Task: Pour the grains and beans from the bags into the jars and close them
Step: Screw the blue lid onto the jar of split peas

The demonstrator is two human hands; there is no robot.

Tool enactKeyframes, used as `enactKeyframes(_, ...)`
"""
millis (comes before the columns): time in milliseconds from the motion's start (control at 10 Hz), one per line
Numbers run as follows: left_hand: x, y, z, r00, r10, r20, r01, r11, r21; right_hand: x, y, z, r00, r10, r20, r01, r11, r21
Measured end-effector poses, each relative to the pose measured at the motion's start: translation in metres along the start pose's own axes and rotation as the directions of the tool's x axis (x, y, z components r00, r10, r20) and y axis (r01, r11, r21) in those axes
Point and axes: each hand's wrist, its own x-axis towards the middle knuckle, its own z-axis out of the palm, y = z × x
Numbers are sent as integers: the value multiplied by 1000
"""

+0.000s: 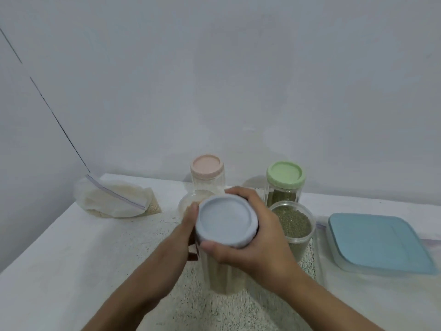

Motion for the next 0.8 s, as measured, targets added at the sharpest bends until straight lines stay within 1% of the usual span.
enactKeyframes(100,17,46,-4,1000,27,14,-28,996,82,26,-24,-14,1000,-6,-9,6,1000,27)
enactKeyframes(200,37,68,-15,995,88,49,-92,991,97,55,-39,-25,999,-24,-48,23,1000,-17)
enactKeyframes(300,52,111,-15,990,125,64,-134,977,166,86,-45,-36,990,-76,-118,64,993,-101)
enactKeyframes(400,72,137,-13,978,192,79,-206,945,254,113,-42,-48,977,-140,-163,100,969,-228)
enactKeyframes(500,94,148,-14,953,296,68,-298,866,401,131,-32,-56,977,-148,-156,92,944,-318)
enactKeyframes(600,123,142,-19,937,334,104,-343,815,467,148,-16,-60,981,-125,-151,59,923,-380)
enactKeyframes(700,148,133,-24,934,311,175,-357,803,477,159,1,-63,989,-90,-116,20,866,-499)
enactKeyframes(800,172,121,-27,927,286,242,-374,734,567,168,23,-66,996,-49,-71,-3,799,-601)
